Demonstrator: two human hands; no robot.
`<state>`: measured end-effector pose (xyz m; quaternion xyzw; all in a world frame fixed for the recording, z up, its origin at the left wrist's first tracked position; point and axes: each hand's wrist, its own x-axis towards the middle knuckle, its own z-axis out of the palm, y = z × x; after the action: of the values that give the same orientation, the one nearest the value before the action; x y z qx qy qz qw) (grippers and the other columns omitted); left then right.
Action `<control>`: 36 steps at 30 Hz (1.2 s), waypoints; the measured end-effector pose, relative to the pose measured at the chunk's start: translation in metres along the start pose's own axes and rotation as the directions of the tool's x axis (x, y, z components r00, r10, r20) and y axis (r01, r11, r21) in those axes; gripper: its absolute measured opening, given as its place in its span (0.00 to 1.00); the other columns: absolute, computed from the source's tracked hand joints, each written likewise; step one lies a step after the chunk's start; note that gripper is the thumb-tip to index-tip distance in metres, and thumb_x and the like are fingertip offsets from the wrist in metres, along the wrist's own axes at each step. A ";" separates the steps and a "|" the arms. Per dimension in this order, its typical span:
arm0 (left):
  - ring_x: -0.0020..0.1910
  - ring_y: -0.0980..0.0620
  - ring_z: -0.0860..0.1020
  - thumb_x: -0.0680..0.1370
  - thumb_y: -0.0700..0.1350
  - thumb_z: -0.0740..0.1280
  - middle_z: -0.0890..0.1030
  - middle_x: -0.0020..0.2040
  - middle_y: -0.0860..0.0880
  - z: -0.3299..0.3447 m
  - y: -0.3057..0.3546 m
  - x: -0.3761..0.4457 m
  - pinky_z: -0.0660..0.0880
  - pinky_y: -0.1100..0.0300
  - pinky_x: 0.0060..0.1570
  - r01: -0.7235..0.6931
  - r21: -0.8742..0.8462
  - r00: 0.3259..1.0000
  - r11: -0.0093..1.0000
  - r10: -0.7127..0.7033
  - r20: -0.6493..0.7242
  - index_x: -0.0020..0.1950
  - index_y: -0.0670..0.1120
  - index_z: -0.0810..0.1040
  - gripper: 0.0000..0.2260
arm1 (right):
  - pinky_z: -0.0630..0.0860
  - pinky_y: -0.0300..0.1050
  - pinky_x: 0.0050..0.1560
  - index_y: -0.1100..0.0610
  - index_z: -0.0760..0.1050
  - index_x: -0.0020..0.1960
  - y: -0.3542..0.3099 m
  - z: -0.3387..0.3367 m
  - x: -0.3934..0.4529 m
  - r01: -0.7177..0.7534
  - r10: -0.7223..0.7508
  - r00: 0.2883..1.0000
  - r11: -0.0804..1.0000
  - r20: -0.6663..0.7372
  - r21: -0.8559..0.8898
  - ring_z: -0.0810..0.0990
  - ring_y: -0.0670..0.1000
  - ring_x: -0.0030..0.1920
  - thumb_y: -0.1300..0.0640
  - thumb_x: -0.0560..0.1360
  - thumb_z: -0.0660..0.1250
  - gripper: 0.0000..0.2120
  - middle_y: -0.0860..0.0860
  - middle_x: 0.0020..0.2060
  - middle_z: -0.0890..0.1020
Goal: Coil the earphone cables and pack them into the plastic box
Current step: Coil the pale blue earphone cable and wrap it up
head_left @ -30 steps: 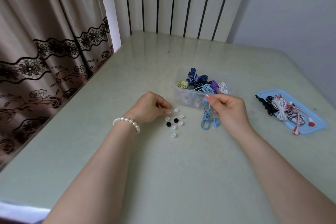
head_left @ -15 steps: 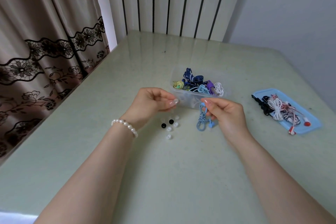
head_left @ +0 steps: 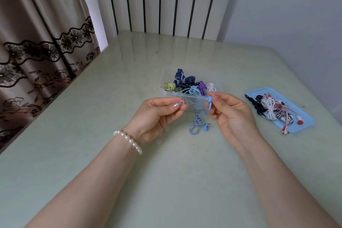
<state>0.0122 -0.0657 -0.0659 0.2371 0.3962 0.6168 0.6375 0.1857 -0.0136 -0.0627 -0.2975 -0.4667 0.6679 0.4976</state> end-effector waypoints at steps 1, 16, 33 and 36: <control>0.35 0.52 0.83 0.72 0.28 0.62 0.84 0.36 0.43 -0.001 0.000 0.001 0.79 0.65 0.36 -0.003 -0.008 1.000 1.000 0.003 -0.023 0.40 0.35 0.82 0.10 | 0.72 0.33 0.32 0.54 0.83 0.39 -0.003 -0.002 0.000 -0.007 0.007 1.000 1.000 -0.010 0.025 0.77 0.45 0.31 0.49 0.54 0.77 0.16 0.50 0.32 0.83; 0.32 0.53 0.82 0.70 0.30 0.66 0.83 0.32 0.45 0.006 -0.008 0.000 0.79 0.65 0.33 0.028 0.086 0.994 0.996 -0.019 -0.108 0.40 0.37 0.78 0.04 | 0.78 0.37 0.37 0.56 0.82 0.34 -0.017 0.000 -0.001 0.041 -0.043 0.999 0.978 0.004 0.203 0.82 0.47 0.34 0.58 0.57 0.71 0.06 0.51 0.32 0.83; 0.36 0.51 0.83 0.73 0.28 0.61 0.84 0.38 0.40 0.017 -0.013 -0.006 0.80 0.63 0.39 0.092 -0.103 0.996 0.990 -0.094 -0.011 0.38 0.35 0.82 0.11 | 0.71 0.34 0.27 0.56 0.80 0.40 0.004 0.012 -0.009 0.133 -0.150 0.989 0.903 -0.009 -0.408 0.75 0.42 0.26 0.66 0.71 0.68 0.06 0.45 0.25 0.81; 0.37 0.50 0.83 0.72 0.26 0.61 0.84 0.39 0.40 0.018 -0.014 -0.007 0.80 0.62 0.42 0.073 -0.081 0.997 0.994 -0.074 -0.007 0.43 0.34 0.81 0.10 | 0.73 0.33 0.30 0.54 0.80 0.41 0.005 0.012 -0.008 0.179 -0.193 0.981 0.876 0.015 -0.448 0.76 0.41 0.28 0.67 0.71 0.67 0.08 0.44 0.28 0.82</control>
<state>0.0355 -0.0707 -0.0656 0.1934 0.3826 0.6095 0.6669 0.1764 -0.0255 -0.0633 -0.3677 -0.6266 0.4871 0.4847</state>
